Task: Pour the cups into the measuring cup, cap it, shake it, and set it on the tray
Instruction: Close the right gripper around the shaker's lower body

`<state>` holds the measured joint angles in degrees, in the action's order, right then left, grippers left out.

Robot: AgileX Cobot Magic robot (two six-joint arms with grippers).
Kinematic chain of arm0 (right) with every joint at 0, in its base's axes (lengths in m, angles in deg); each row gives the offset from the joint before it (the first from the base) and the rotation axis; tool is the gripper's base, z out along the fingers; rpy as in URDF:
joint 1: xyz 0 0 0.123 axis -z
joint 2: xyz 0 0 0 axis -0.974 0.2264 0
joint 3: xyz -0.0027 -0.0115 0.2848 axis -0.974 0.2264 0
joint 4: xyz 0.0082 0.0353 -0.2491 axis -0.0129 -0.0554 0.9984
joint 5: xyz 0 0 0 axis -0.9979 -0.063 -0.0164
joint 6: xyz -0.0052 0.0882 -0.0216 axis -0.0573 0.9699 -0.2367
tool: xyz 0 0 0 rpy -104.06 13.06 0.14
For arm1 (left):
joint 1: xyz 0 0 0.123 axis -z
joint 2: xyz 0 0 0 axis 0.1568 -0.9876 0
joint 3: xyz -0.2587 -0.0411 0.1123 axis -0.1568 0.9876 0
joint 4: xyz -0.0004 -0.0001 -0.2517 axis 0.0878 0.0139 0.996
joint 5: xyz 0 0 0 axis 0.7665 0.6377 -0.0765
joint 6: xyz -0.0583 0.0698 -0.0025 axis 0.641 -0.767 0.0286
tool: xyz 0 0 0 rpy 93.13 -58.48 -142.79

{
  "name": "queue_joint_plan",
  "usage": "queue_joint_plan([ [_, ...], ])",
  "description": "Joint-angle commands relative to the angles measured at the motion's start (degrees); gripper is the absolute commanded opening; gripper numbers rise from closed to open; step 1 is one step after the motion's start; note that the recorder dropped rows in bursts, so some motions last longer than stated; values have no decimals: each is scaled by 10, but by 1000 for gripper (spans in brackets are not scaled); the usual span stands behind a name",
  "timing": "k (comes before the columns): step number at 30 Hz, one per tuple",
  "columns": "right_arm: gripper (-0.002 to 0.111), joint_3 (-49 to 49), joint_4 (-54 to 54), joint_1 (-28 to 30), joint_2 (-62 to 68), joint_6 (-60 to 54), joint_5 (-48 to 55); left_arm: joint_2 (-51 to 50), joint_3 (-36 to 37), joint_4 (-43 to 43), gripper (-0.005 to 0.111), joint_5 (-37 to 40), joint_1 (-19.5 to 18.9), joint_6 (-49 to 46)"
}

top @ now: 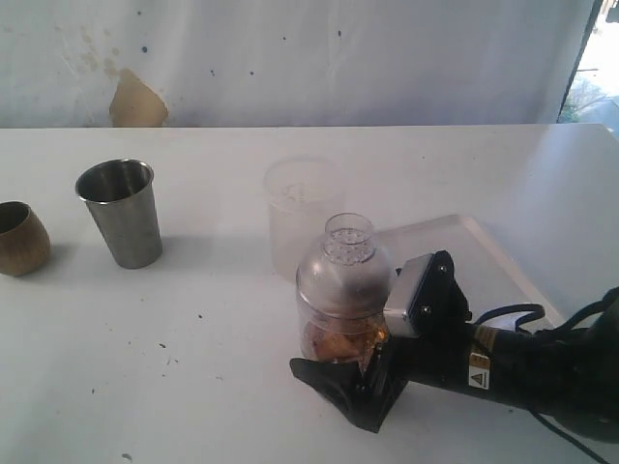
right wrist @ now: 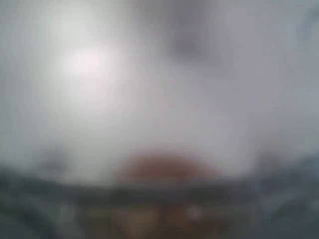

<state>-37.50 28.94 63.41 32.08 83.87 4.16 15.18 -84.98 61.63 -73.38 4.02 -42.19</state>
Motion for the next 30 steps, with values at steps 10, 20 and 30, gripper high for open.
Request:
queue_joint_plan([
  [10,104,-12,-21,-3,10,-1,-9,3,3,-2,1,-8,0,0],
  [20,24,-12,-25,-3,10,-1,-9,3,3,-2,1,-8,0,0],
  [30,0,-13,-64,-3,-140,80,10,3,3,-2,1,-8,0,0],
])
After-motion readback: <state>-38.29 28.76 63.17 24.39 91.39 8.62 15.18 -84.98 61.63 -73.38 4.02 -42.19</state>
